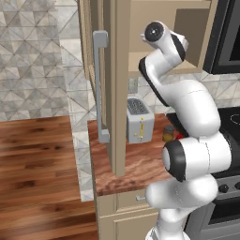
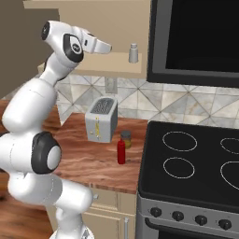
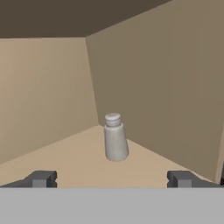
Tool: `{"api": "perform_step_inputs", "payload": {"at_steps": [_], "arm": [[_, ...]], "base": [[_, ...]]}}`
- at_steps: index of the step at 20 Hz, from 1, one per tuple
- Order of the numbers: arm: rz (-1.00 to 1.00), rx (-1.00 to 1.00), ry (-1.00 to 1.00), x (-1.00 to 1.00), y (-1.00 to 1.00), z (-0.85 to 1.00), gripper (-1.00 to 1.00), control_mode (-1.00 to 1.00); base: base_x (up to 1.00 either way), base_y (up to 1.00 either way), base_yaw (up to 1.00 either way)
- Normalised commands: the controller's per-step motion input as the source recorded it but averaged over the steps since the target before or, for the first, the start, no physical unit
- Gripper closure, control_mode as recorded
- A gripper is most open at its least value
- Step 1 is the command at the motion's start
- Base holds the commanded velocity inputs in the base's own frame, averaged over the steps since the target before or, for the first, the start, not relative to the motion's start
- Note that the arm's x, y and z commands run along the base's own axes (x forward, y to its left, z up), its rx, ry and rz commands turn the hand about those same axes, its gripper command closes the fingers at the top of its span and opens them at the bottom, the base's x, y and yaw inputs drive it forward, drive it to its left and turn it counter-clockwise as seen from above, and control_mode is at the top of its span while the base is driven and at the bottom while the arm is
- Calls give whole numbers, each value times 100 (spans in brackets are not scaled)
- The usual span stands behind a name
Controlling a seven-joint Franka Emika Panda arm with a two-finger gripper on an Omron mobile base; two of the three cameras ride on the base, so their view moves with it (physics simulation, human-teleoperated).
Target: Collect the turmeric, ketchup, and shaker from the cabinet and place them next to the stove.
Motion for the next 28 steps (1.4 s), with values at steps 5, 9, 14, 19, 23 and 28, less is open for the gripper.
{"api": "perform_step_inputs", "payload": {"at_steps": [5, 9, 14, 19, 23, 28], "arm": [[-5, 0, 1, 30, -19, 0, -100, -100], [0, 0, 0, 17, -11, 0, -100, -100], [0, 0, 0, 22, -1, -4, -100, -100], [0, 0, 1, 28, -13, -13, -100, -100], [0, 0, 0, 23, -28, -6, -100, -100], [0, 2, 0, 20, -38, -5, -100, -100]], "base": [[0, 0, 0], [0, 0, 0], [0, 0, 0], [0, 0, 0], [0, 0, 0], [0, 0, 0]]}}
